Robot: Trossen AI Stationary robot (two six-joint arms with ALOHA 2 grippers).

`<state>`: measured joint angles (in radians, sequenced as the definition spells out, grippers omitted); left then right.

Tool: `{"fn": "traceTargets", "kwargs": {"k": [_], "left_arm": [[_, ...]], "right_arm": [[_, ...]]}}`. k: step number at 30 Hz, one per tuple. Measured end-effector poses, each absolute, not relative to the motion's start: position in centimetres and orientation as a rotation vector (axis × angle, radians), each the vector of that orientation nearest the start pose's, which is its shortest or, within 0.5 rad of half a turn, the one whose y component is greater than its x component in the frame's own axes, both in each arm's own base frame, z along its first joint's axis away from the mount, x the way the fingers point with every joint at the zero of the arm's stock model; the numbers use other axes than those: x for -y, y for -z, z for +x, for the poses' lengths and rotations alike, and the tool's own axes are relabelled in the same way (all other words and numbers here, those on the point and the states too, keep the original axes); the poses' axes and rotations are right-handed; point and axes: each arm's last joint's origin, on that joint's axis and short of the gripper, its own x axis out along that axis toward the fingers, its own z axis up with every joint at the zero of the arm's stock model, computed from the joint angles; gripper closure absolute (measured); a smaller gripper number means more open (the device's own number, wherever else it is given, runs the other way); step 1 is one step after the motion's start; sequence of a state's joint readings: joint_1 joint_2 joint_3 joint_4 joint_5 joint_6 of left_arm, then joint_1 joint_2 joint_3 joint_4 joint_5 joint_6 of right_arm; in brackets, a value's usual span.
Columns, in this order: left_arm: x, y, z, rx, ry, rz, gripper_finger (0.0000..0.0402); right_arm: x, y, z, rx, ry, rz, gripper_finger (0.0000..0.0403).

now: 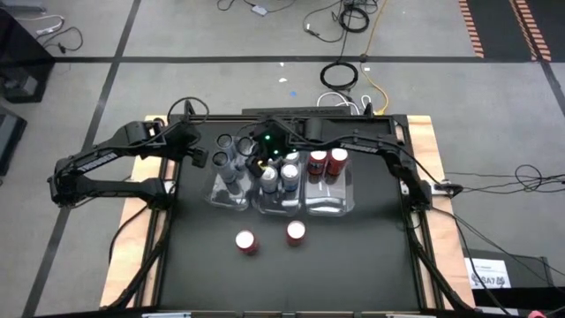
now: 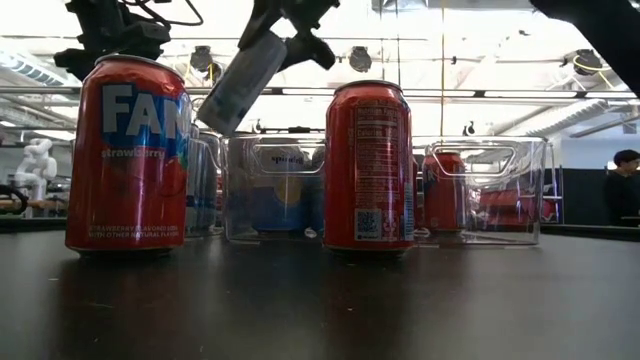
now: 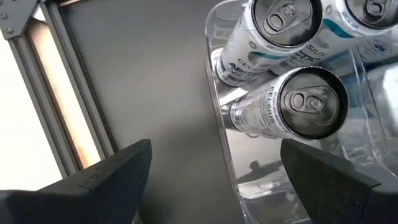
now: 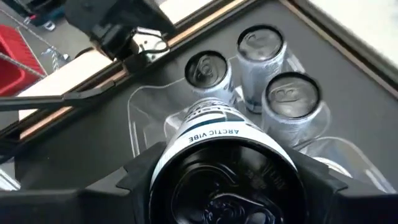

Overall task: Sort soda cans
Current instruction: Put the white-blue soda can into the left transparent bin

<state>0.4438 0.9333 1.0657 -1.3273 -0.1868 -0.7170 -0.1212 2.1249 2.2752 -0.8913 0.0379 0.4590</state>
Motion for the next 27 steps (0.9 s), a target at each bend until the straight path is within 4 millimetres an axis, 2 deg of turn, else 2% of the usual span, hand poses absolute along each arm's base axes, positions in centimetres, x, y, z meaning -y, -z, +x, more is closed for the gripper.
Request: {"fn": "traceTargets", "kwargs": {"k": [6,13,17,22,27], "left_arm": [[-6.2,-31.8,11.8,-0.959,-0.967,-0.761,0.0036],[-6.2,-31.8,11.8,-0.958,-0.968,-0.761,0.0036],[-6.2,-31.8,11.8,-0.958,-0.967,-0.761,0.0036],[-6.2,-31.8,11.8,-0.959,-0.968,-0.761,0.0036],[-6.2,-31.8,11.8,-0.959,-0.969,-0.759,0.0036]], "right_arm": [[5.9,-32.3,48.0,-0.756,0.346,0.460,0.0164],[6.5,-29.0,50.3,-0.744,0.352,0.461,0.0164],[6.8,-26.9,51.0,-0.785,0.365,0.462,0.0149],[7.1,-25.6,51.3,-0.816,0.382,0.478,0.0137],[7.3,-25.6,51.3,-0.804,0.396,0.474,0.0136]]}}
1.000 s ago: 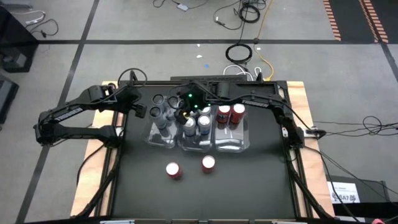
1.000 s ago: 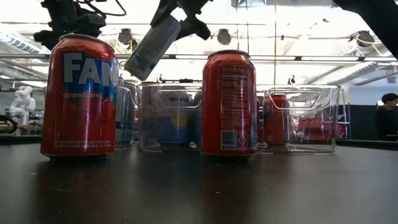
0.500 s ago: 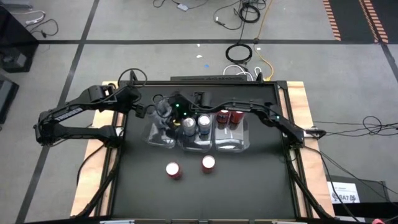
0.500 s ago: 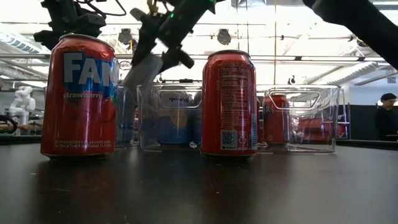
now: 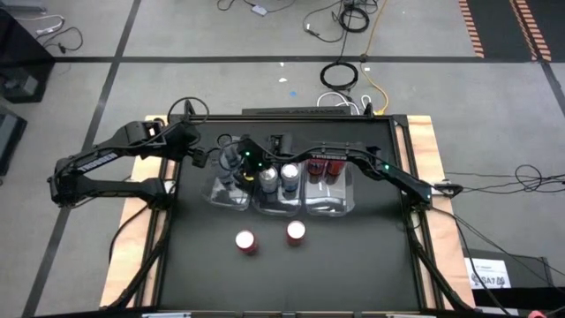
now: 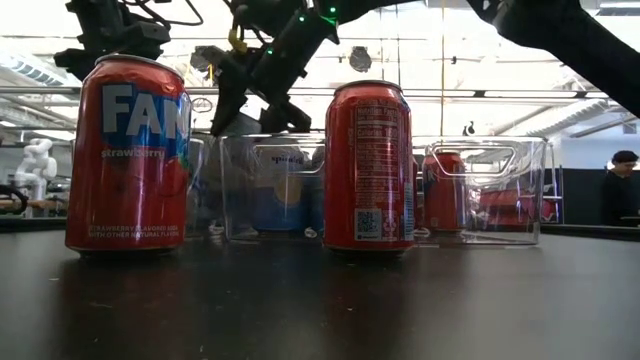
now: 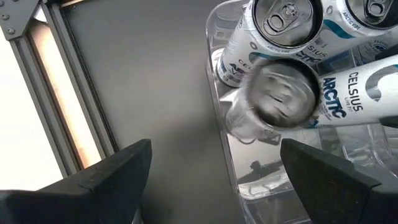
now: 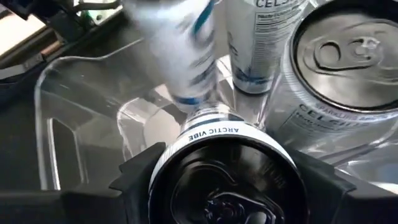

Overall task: Sort soda cans
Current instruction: Put the white-blue soda can into the left transparent bin

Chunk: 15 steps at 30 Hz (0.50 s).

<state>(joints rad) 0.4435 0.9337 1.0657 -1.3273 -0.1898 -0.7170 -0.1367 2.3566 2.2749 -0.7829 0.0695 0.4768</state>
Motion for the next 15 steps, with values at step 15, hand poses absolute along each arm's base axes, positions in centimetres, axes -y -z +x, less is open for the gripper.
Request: {"fn": "traceTargets", "kwargs": {"k": [15], "left_arm": [[-6.22,-31.80,11.80,-0.958,-0.971,-0.757,0.0036]], "right_arm": [[7.54,-25.40,50.97,-0.845,0.411,0.454,0.0133]]}}
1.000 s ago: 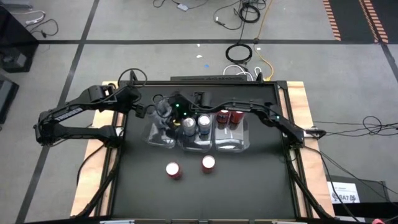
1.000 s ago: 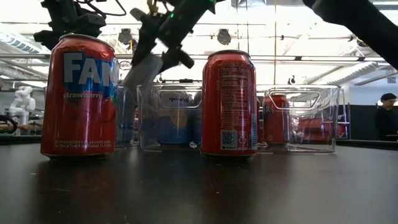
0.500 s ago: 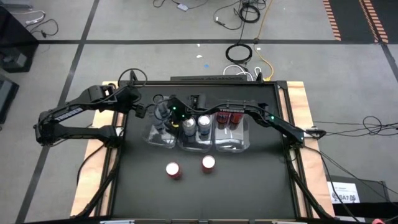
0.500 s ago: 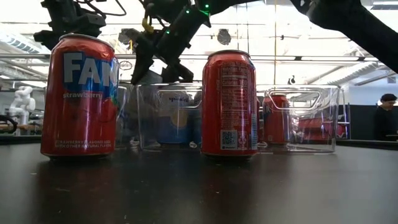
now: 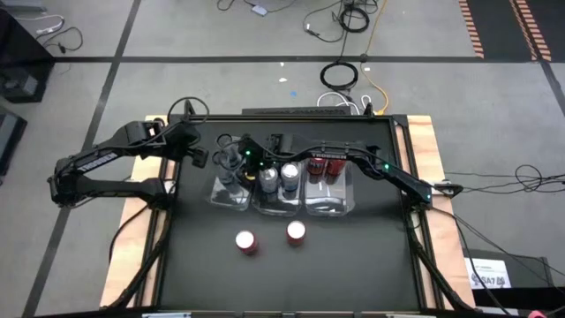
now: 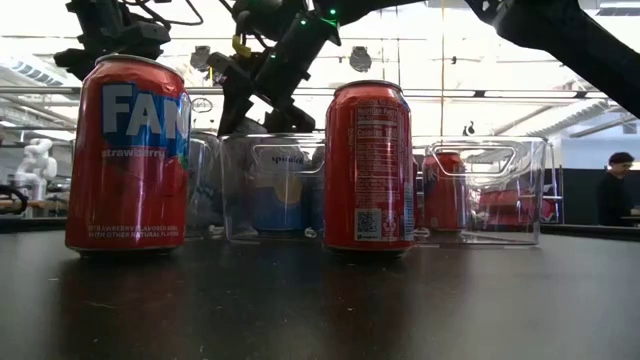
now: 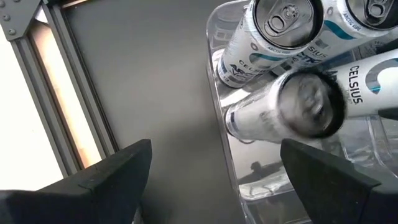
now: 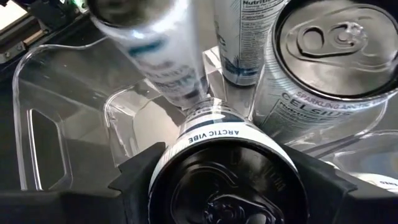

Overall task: Sort soda cans
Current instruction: Put the white-blue soda can into the left transparent bin

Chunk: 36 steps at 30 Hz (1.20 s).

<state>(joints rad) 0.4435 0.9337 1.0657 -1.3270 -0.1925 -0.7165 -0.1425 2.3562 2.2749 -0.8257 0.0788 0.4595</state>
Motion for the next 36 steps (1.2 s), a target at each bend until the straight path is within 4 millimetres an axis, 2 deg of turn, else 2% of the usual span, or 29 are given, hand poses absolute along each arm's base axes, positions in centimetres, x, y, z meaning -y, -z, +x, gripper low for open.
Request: {"fn": "traceTargets", "kwargs": {"k": [6,36], "left_arm": [[-6.22,-31.80,11.81,-0.987,-0.931,-0.697,0.0036],[-6.21,-31.80,11.82,-0.987,-0.926,-0.703,0.0036]], "right_arm": [[7.54,-25.45,51.03,-0.838,0.407,0.456,0.0133],[7.42,-25.75,51.32,-0.807,0.359,0.496,0.0133]]}}
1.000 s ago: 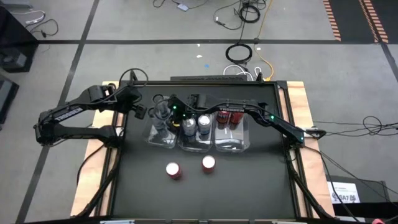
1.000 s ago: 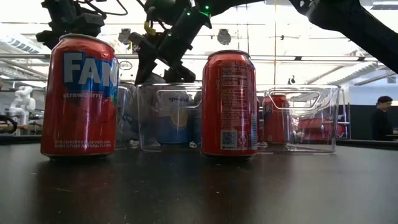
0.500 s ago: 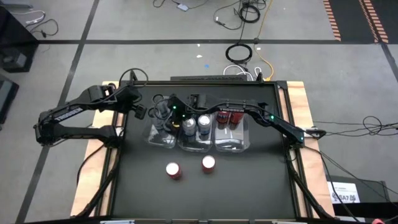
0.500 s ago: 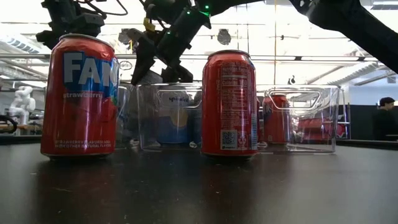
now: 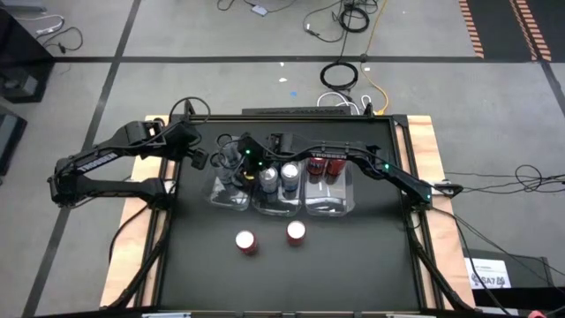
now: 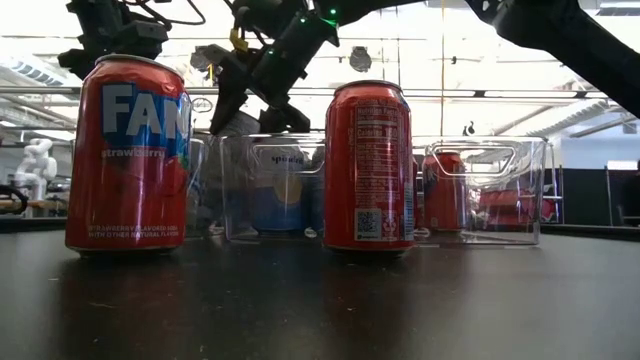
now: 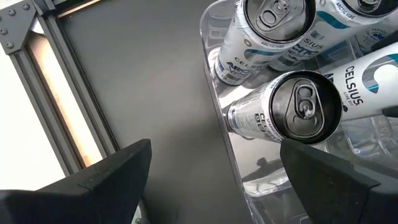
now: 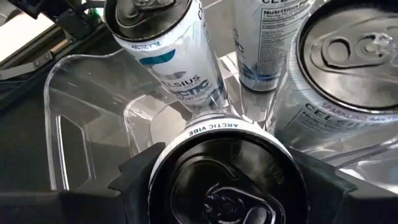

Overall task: Sort soda cans
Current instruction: Put the white-blue soda can into the left transparent bin

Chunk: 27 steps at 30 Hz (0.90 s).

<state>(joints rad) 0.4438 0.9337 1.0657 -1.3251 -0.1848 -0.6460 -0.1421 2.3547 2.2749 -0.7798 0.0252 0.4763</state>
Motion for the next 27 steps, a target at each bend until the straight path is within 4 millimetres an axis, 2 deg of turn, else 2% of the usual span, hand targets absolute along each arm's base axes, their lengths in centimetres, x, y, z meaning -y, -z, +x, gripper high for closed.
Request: {"fn": "traceTargets", "kwargs": {"k": [15,27], "left_arm": [[-6.21,-31.80,11.82,-0.987,-0.926,-0.703,0.0036],[-6.21,-31.80,11.82,-0.987,-0.927,-0.702,0.0036]], "right_arm": [[7.46,-25.75,51.30,-0.804,0.377,0.478,0.0131],[7.50,-26.04,51.25,-0.797,0.381,0.469,0.0072]]}}
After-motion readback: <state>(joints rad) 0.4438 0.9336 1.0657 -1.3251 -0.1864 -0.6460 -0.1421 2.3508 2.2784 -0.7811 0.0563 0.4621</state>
